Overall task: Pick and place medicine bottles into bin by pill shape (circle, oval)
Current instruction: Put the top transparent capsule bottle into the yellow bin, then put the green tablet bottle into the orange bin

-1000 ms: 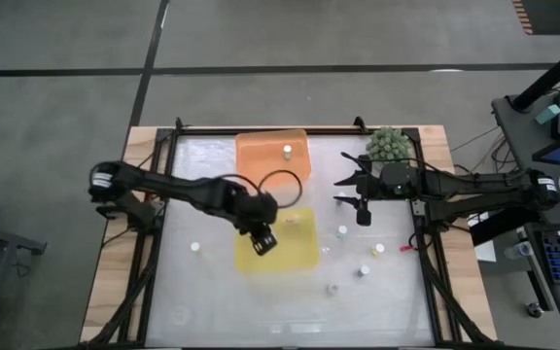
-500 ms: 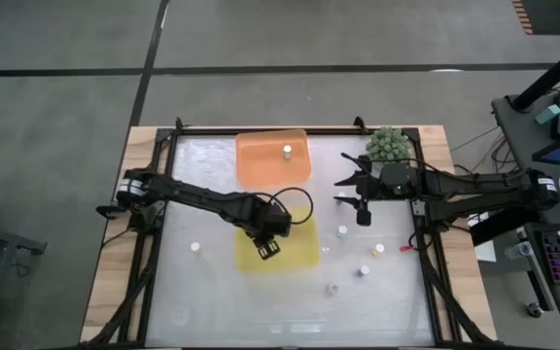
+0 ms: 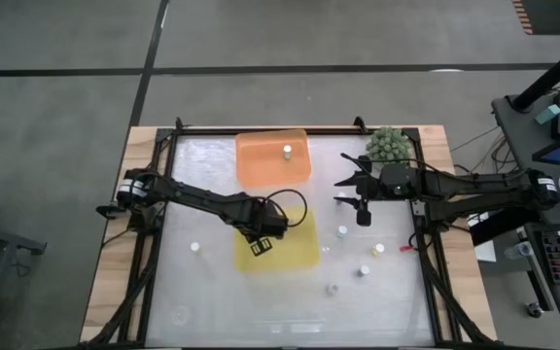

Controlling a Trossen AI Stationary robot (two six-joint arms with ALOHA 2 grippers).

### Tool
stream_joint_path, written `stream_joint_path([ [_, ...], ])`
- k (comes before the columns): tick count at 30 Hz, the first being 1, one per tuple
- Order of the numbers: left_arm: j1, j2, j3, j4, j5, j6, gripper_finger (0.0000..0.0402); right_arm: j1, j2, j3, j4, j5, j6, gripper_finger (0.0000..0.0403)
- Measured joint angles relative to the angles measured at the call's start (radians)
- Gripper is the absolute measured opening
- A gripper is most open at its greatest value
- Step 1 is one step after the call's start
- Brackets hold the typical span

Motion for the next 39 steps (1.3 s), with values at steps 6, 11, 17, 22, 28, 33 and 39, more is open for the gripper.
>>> stream_joint_path([
  [6,0.000,0.000,-0.007,0.004,0.000,0.000,0.0121,0.000,0.000,0.000,0.000,0.000,0.000,0.0166],
  [11,0.000,-0.002,-0.031,0.008,0.000,0.000,0.0128,0.000,0.000,0.000,0.000,0.000,0.000,0.0166],
  [17,0.000,-0.002,-0.058,0.017,0.000,0.000,0.0160,0.000,0.000,0.000,0.000,0.000,0.000,0.0166],
  [22,0.000,-0.002,-0.058,0.030,0.000,0.010,0.0178,0.000,0.000,0.000,0.000,0.000,0.001,0.0166],
  [28,0.002,-0.016,-0.057,0.021,0.000,0.026,0.0185,0.001,0.000,0.000,0.000,0.000,0.005,0.0166],
  [33,0.004,-0.054,-0.053,0.012,0.000,0.034,0.0185,0.001,0.000,0.000,0.000,0.000,0.009,0.0166],
  [39,0.007,-0.125,-0.051,0.005,-0.001,0.099,0.0186,0.001,0.000,0.000,0.000,0.000,0.022,0.0166],
])
